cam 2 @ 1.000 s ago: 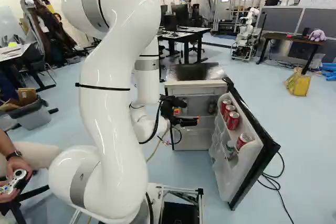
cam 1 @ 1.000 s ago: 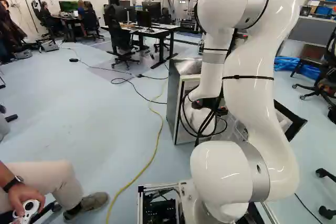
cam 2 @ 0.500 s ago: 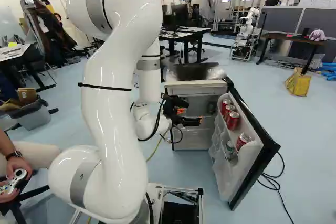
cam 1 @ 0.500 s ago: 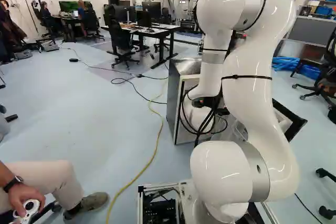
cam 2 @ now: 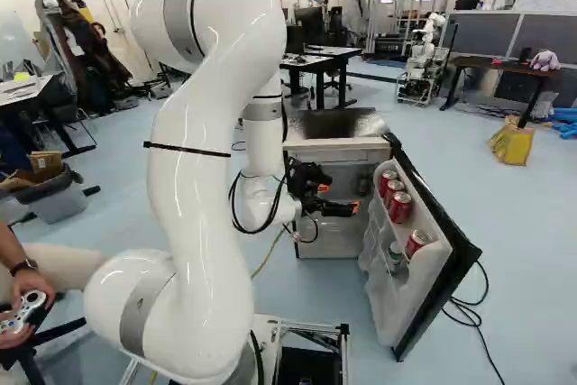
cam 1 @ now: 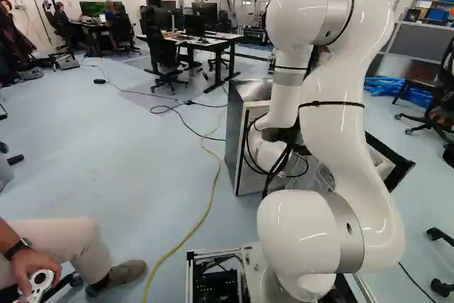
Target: Grab a drink from the fridge
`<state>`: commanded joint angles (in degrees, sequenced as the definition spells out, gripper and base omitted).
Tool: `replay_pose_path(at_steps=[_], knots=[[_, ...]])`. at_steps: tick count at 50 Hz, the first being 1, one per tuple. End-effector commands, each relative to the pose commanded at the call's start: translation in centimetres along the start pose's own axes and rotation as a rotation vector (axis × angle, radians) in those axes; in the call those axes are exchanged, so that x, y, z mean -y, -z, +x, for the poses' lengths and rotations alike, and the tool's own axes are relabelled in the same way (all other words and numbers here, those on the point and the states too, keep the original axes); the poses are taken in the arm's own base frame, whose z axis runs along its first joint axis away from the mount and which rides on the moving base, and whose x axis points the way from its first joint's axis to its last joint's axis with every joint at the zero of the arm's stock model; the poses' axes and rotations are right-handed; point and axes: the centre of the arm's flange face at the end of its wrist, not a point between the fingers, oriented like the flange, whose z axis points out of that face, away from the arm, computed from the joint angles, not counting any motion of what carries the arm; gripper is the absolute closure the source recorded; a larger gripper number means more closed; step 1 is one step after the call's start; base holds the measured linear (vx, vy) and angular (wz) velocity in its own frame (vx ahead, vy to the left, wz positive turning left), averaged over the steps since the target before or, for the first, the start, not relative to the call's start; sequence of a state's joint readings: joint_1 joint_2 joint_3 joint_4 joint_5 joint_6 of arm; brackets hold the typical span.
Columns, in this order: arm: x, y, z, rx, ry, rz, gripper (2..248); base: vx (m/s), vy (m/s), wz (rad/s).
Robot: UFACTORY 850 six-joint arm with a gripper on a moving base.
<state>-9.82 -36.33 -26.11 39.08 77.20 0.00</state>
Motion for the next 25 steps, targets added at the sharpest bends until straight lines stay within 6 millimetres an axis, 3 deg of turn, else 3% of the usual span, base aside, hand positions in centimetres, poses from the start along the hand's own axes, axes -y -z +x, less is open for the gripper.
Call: replay_pose_path(at_steps=[25], knots=[[-1.3,-2.4,0.5,-0.018,-0.074,-0.213,3,0.0,0.0,0.0]])
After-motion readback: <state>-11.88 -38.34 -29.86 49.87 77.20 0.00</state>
